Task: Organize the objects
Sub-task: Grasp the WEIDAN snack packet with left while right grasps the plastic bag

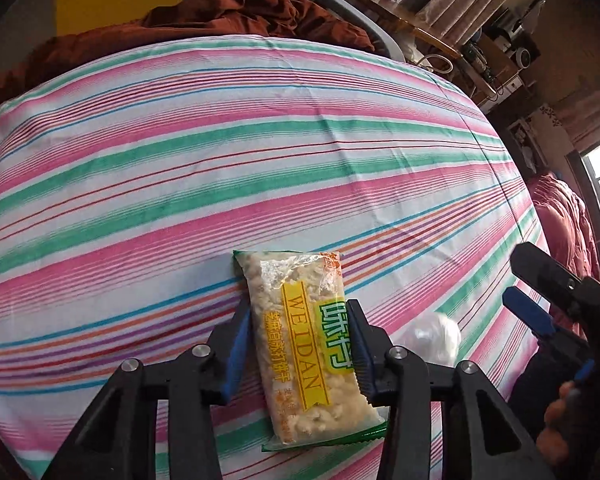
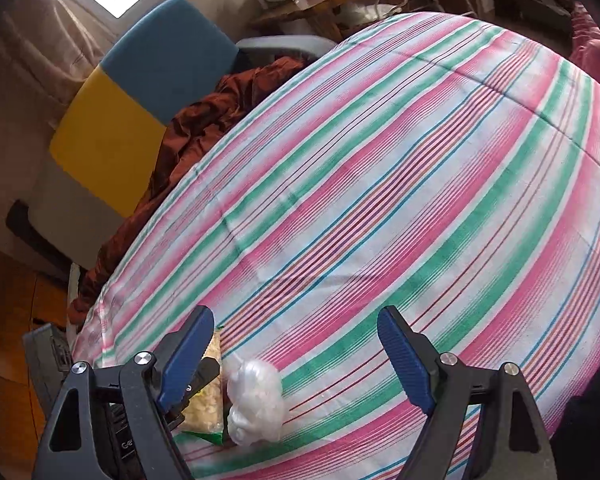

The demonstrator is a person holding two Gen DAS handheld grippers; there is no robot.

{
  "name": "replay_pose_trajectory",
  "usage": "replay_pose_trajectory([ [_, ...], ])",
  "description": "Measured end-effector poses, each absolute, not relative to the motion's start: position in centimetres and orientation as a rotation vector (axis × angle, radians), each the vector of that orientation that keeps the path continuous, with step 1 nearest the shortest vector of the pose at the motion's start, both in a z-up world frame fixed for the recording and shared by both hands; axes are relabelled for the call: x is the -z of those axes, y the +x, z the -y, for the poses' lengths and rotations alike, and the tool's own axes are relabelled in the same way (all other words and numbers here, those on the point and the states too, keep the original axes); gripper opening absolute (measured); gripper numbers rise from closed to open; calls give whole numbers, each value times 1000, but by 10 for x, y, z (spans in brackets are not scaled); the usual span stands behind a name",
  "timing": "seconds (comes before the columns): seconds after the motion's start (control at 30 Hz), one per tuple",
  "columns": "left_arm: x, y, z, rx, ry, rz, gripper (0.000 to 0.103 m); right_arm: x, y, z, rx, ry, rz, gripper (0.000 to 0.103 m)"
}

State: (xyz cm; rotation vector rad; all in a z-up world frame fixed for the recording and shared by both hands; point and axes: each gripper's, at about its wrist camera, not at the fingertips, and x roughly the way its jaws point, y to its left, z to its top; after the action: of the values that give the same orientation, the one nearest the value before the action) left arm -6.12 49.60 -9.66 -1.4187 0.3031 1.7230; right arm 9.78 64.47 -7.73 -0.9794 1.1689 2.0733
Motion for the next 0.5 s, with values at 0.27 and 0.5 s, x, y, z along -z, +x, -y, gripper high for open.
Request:
replay_pose_trajectory([
  [0.27,99,-39,-423,-1810,-1286,-378,45,97,50,-604,-2149,-1335,-921,75],
  [0.5,103,-16,-405,-1873,-1167,-423,47,110,34,-583,-2134,-1487,-767,49],
])
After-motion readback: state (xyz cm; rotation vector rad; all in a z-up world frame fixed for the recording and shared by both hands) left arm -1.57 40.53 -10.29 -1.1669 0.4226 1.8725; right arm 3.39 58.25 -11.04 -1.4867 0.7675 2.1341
